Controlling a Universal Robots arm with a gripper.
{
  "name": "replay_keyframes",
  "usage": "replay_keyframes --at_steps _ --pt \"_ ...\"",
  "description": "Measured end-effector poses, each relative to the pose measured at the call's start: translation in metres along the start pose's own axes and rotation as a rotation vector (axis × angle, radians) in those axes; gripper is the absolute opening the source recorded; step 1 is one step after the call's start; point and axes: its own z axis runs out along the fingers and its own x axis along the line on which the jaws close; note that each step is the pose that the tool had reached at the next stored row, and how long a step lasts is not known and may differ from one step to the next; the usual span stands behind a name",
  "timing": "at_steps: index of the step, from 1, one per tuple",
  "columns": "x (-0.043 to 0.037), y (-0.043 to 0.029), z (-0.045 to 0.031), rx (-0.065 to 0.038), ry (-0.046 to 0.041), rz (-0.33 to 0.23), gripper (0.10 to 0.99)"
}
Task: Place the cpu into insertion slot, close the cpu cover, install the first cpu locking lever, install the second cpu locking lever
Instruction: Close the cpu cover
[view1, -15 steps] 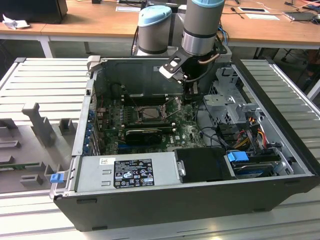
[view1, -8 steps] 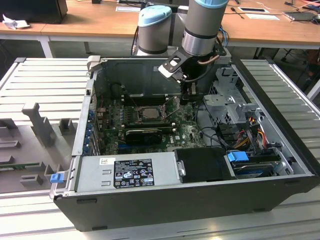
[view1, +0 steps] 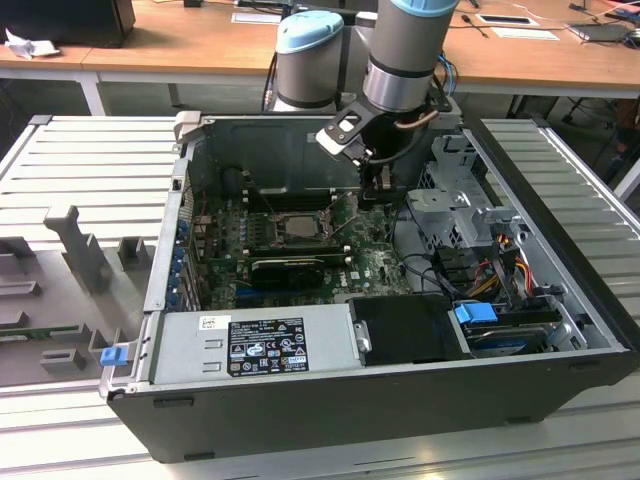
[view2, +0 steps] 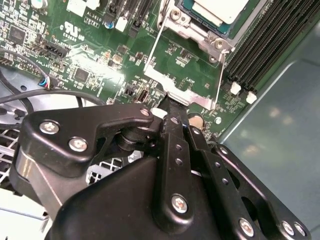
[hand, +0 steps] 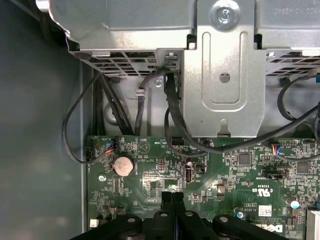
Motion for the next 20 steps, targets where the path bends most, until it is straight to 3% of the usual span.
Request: replay_keyframes --at_steps 11,20 --pt "0.0 -0.0049 0.0002 0.0 0.0 0.0 0.106" --pt "0.0001 -0.0175 0.0005 0.0 -0.0001 0.0 0.106"
